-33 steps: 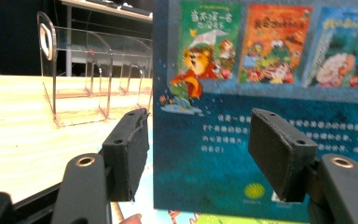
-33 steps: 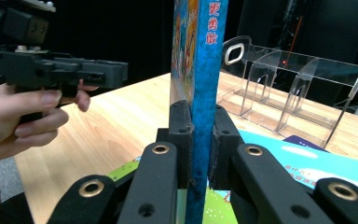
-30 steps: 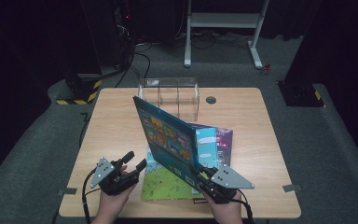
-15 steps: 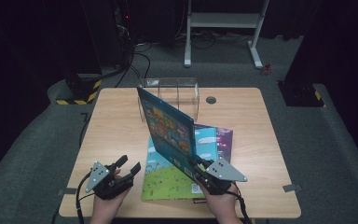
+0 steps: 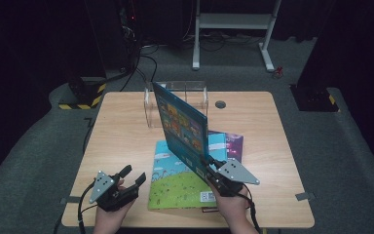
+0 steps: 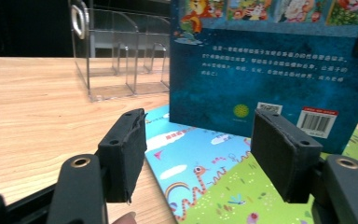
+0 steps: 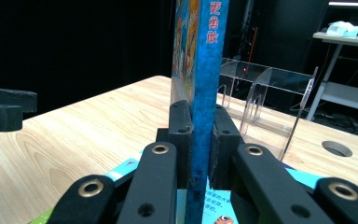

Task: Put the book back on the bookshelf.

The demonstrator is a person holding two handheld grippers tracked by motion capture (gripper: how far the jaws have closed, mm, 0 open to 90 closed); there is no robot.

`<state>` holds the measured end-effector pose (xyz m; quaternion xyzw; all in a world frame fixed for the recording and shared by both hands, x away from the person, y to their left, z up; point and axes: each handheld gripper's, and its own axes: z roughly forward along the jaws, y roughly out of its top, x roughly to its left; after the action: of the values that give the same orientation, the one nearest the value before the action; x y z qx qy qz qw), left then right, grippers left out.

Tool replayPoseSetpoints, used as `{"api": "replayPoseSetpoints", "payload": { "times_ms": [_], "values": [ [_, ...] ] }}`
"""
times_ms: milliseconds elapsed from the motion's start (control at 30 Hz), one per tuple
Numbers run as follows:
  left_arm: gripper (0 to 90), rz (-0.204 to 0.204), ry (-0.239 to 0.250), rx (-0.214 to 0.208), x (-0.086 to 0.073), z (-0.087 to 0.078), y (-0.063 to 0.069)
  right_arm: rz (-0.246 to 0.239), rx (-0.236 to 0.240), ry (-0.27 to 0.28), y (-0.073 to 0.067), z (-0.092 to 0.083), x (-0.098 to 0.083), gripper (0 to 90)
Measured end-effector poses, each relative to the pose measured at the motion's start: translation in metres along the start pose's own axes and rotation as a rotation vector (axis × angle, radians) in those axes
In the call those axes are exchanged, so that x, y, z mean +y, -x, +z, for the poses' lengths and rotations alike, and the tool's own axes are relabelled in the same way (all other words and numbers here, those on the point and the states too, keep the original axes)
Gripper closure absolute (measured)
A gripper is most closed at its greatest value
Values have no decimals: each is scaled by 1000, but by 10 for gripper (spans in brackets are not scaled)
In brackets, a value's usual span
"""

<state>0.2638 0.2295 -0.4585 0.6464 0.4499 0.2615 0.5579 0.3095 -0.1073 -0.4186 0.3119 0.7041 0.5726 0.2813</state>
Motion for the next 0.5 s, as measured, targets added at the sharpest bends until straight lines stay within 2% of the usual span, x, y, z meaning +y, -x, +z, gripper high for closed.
{"api": "replayPoseSetpoints", "payload": {
  "times_ms": [133,367,500],
  "values": [
    [330,7,-5,-20,5,3,10,-8,1,7,-2,-1,-1,829],
    [294,67,-26,-32,22,12,33,8,5,26,-2,-1,-5,829],
    [271,70,-28,-60,33,19,49,16,4,34,-3,-1,-6,830]
  ]
}}
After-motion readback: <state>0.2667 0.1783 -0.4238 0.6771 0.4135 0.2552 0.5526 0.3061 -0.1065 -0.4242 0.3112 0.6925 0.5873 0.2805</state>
